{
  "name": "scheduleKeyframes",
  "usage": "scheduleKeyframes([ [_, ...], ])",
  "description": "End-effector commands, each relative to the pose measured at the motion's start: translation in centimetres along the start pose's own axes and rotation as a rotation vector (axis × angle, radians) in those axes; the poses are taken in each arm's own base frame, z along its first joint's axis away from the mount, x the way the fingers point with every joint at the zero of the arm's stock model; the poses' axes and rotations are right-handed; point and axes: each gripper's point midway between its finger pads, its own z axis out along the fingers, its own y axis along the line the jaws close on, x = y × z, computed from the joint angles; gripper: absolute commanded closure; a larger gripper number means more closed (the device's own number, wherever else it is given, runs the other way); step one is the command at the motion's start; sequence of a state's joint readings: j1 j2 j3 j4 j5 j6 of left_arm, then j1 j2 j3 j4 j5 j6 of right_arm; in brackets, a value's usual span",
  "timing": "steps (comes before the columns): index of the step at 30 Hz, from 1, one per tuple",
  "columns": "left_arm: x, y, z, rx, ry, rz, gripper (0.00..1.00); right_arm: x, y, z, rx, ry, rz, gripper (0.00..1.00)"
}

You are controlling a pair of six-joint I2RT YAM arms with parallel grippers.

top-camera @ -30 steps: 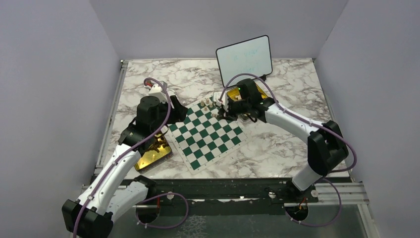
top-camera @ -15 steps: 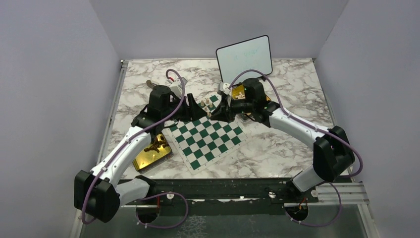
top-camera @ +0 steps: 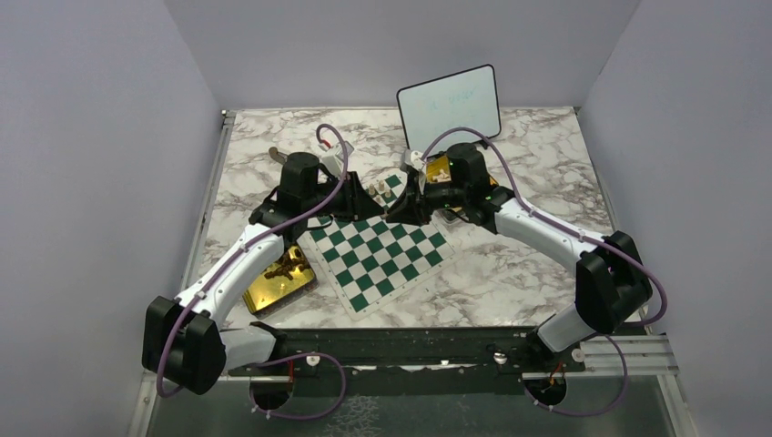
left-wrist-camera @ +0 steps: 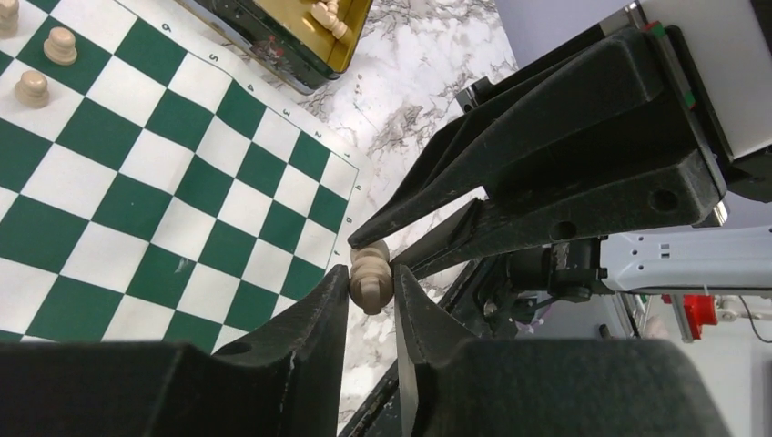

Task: Set up the chess pieces on the board
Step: Place the chess piece on the chessboard.

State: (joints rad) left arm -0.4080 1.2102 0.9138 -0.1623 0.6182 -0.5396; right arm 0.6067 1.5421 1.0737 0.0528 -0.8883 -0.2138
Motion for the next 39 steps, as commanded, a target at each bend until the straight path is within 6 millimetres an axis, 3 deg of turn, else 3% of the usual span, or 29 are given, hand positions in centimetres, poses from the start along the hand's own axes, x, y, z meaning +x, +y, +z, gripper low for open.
scheduleKeyframes([
  [1,-1.3,-1.6,-0.2,0.047,-0.022,0.044,0.79,-1.9,0.8,-0.4,-0.019,-0.047,-0.03,0.84],
  [4,-1.3,-1.3,-0.2,0.03,-0.018,0.046,0.88,-1.7,0.6,-0.4,-0.002,-0.042,-0.023,0.82],
  [11,-2.1,0.3,-0.4,-0.083,-0.038,0.058,0.93,-1.9,1.3,-1.3,0.022,-0.061,-0.024,0.65],
  [15,-2.7,1.4,-0.8,-0.161,-0.056,0.066,0.93,-1.0,3.0,-2.3,0.022,-0.074,-0.007,0.36],
  [20,-3.5,3.0,-0.9,-0.262,-0.069,0.087,0.93,-1.7,3.9,-4.5,0.125,-0.13,-0.028,0.21],
  [21,-4.0,3.7,-1.1,-0.303,-0.08,0.091,0.93,-2.1,4.0,-5.0,0.149,-0.145,-0.033,0.06],
  [22,-4.3,4.4,-1.2,-0.348,-0.09,0.093,0.93,-2.3,4.1,-5.4,0.175,-0.157,-0.033,0.01],
  [26,-6.1,7.6,-1.6,-0.535,-0.122,0.111,0.93,-3.4,3.7,-7.6,0.316,-0.213,0.004,0.0],
  [32,-8.0,11.3,-0.6,-0.71,-0.103,0.126,0.93,-2.7,0.4,-10.6,0.614,-0.193,0.197,0.0],
  [35,-8.0,13.1,0.5,-0.76,-0.074,0.118,0.95,-1.7,-0.9,-12.0,0.736,-0.106,0.27,0.0],
  [39,-7.5,15.7,1.6,-0.838,-0.034,0.106,0.96,-2.2,-0.5,-13.0,0.762,-0.119,0.28,0.0],
])
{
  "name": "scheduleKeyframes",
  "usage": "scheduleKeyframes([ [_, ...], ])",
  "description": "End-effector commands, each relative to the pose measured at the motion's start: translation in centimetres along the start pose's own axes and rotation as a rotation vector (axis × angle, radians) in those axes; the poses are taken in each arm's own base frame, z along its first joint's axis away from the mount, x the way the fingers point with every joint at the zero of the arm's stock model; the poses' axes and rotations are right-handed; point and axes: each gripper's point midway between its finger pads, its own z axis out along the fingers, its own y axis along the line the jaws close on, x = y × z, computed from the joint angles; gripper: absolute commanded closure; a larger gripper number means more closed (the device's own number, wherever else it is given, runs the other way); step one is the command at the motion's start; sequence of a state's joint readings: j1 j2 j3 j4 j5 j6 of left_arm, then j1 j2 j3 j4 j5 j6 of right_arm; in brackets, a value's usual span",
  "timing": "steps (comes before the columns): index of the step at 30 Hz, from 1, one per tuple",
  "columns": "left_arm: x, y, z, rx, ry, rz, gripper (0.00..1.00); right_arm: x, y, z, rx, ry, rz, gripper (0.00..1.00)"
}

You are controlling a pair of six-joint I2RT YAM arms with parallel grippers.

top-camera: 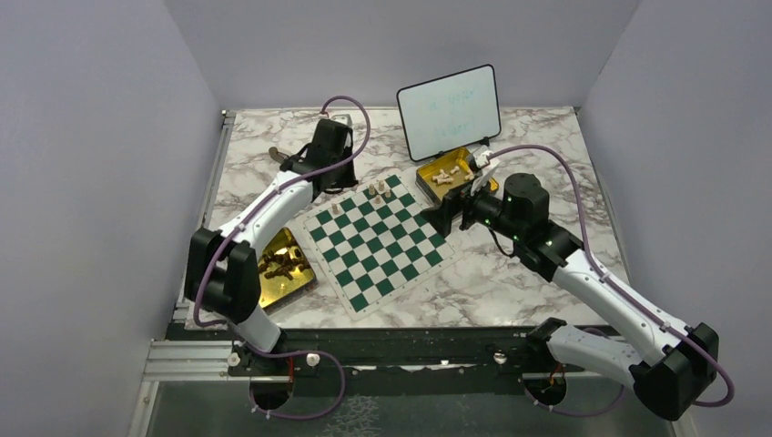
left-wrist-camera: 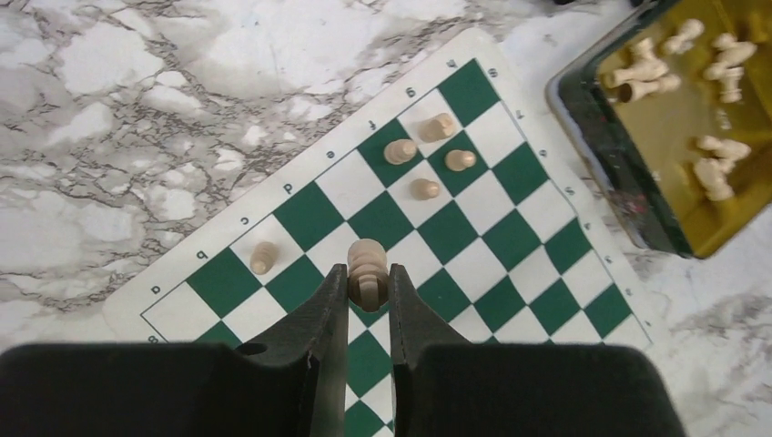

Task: Set up the chess pieces on the board
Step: Place the chess piece on the chessboard.

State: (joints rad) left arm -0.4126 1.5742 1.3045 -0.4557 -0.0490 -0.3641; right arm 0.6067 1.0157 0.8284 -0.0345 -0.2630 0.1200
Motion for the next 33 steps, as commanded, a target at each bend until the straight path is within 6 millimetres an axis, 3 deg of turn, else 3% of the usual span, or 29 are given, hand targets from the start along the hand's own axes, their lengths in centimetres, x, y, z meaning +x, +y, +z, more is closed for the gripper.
scheduleKeyframes([
  [1,0.3,2.5,2.2,-0.147,0.029,0.022,0.97,-0.4,-1.7,-1.6,0.137,0.0,0.048,0.0],
  [10,3.8,3.8,6.0,-0.191,0.119,0.041,0.97,-1.1,-1.8,-3.1,0.151,-0.053,-0.004,0.0],
  [33,6.2,5.2,8.4,-0.193,0.135,0.021,0.94,-0.7,-1.1,-3.5,0.119,-0.054,-0.001,0.0],
])
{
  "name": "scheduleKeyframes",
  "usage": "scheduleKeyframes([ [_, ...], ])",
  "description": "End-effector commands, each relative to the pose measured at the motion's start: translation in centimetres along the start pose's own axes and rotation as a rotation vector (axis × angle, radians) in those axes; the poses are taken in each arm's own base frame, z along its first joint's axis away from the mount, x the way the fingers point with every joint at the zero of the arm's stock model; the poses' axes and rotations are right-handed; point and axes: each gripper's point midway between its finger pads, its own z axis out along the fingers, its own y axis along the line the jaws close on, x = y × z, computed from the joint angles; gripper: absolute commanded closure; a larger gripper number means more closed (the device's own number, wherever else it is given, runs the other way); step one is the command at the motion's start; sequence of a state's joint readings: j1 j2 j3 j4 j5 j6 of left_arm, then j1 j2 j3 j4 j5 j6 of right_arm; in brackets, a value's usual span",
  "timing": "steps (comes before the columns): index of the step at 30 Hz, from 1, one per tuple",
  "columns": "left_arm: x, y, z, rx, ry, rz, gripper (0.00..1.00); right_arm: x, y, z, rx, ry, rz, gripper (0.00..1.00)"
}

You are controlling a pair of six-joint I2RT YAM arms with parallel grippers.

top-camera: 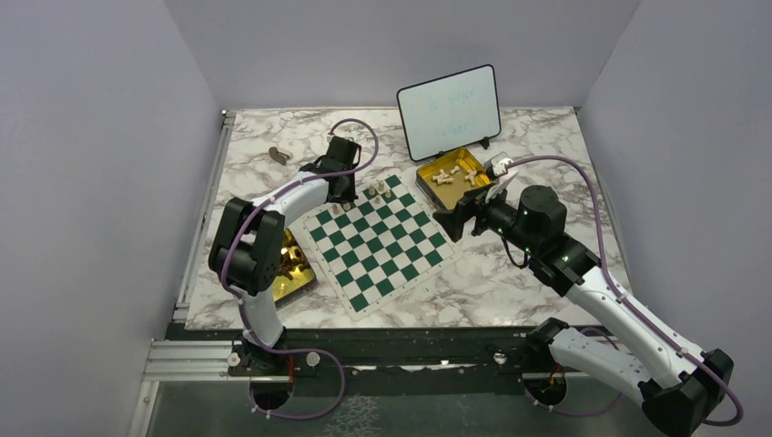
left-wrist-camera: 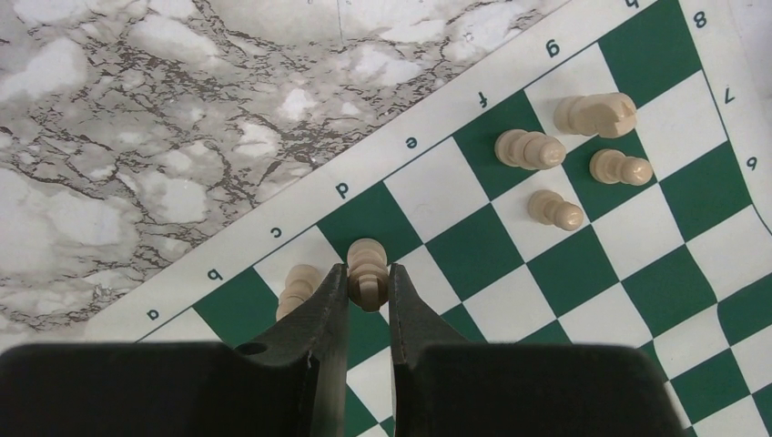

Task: Set up the chess pieces on the board
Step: Place the chess piece on the chessboard.

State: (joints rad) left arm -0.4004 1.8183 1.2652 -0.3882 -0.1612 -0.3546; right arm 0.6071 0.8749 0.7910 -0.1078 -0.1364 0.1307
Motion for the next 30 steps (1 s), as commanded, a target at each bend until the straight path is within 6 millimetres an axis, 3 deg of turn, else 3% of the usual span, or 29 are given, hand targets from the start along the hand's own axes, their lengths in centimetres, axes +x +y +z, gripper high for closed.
scheduleKeyframes([
  [1,-0.3,0.3,0.8,-0.005,-0.025,-0.004,0.94,-0.1,0.1,-0.4,-0.003,-0.008,-0.006,0.0],
  [17,-0.4,0.4,1.6,0.001,-0.022,-0.019,0.92,0.4,0.3,-0.6,-0.016,-0.002,-0.001,0.0],
  [30,0.1,0.4,1.6,0.005,0.004,-0.009,0.72,1.2,0.2,-0.5,-0.005,0.014,0.025,0.0],
])
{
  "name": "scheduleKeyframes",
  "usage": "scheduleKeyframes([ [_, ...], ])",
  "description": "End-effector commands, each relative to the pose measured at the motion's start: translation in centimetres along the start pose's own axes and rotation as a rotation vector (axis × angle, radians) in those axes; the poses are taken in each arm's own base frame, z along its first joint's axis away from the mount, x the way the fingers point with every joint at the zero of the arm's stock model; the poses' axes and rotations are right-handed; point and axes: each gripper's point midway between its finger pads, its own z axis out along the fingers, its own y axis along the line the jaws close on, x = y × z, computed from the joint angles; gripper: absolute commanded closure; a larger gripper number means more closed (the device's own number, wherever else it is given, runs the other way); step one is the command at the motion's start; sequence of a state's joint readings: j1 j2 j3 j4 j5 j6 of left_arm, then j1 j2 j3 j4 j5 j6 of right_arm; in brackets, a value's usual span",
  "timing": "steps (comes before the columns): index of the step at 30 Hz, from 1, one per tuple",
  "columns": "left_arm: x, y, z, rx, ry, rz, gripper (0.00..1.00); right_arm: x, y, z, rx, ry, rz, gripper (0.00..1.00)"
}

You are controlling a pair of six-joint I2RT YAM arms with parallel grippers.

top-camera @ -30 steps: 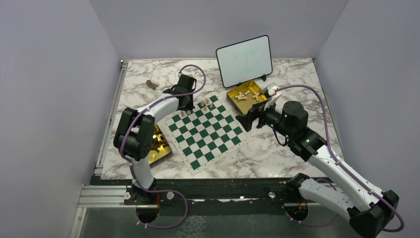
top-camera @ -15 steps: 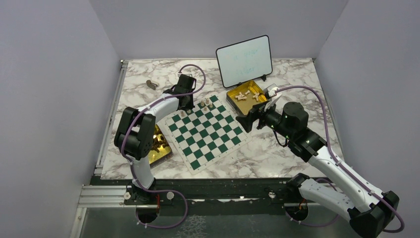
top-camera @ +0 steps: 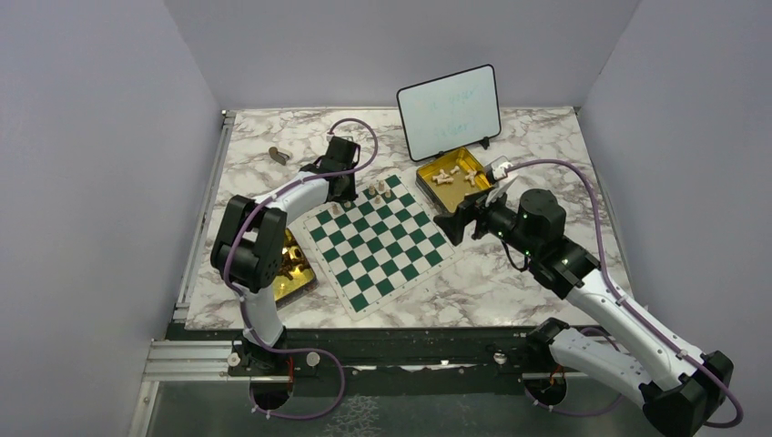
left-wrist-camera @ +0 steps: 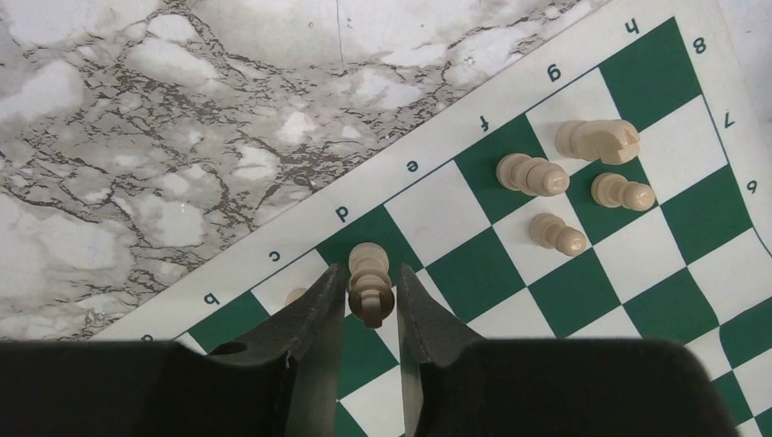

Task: Set up the chess pieces on the board
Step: Place the chess piece on the chessboard, then pick up the chess piece from the storage box.

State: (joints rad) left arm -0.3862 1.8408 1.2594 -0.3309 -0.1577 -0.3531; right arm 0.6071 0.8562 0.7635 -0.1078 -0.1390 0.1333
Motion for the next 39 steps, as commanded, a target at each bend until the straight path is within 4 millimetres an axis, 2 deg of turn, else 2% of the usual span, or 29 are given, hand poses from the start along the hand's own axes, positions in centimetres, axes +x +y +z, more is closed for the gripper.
scheduleKeyframes([
  [1,0.7,0.2,0.5,0.001,0.03,0.007,0.71,0.6,0.1,-0.2,0.002,0.01,0.029,0.0],
  [7,-0.6,-0.2,-0.7,0.017,0.003,0.003,0.57,1.2,0.0,0.0,0.017,0.035,0.079,0.0],
  [11,-1.8,-0.6,-2.0,0.036,-0.024,0.001,0.52,1.4,-0.6,0.3,0.061,0.034,0.128,0.0],
  [13,-2.5,-0.9,-2.8,0.053,-0.039,0.0,0.5,2.0,-1.7,0.5,0.126,0.049,0.157,0.0],
  [17,-4.0,-1.5,-5.0,0.093,-0.079,-0.007,0.45,3.5,-5.3,0.3,0.355,0.104,0.217,0.0],
  [22,-5.5,-1.8,-8.1,0.135,-0.142,-0.01,0.38,4.0,-7.1,0.4,0.463,0.135,0.199,0.0],
  [25,-5.5,-2.1,-9.8,0.172,-0.163,-0.011,0.34,3.9,-8.1,0.6,0.519,0.121,0.189,0.0],
  [29,-4.8,-2.3,-11.9,0.223,-0.178,-0.011,0.26,4.1,-8.6,2.0,0.521,0.146,0.136,0.0],
  [33,-3.1,-2.7,-13.5,0.285,-0.167,-0.009,0.2,4.0,-9.9,3.3,0.566,0.17,0.099,0.0],
  [36,-1.7,-2.7,-14.2,0.321,-0.153,0.006,0.02,4.4,-10.7,4.7,0.579,0.195,0.069,0.0],
  [39,-0.6,-2.3,-14.7,0.321,-0.154,0.017,0.01,5.2,-11.4,6.4,0.57,0.245,0.044,0.03],
])
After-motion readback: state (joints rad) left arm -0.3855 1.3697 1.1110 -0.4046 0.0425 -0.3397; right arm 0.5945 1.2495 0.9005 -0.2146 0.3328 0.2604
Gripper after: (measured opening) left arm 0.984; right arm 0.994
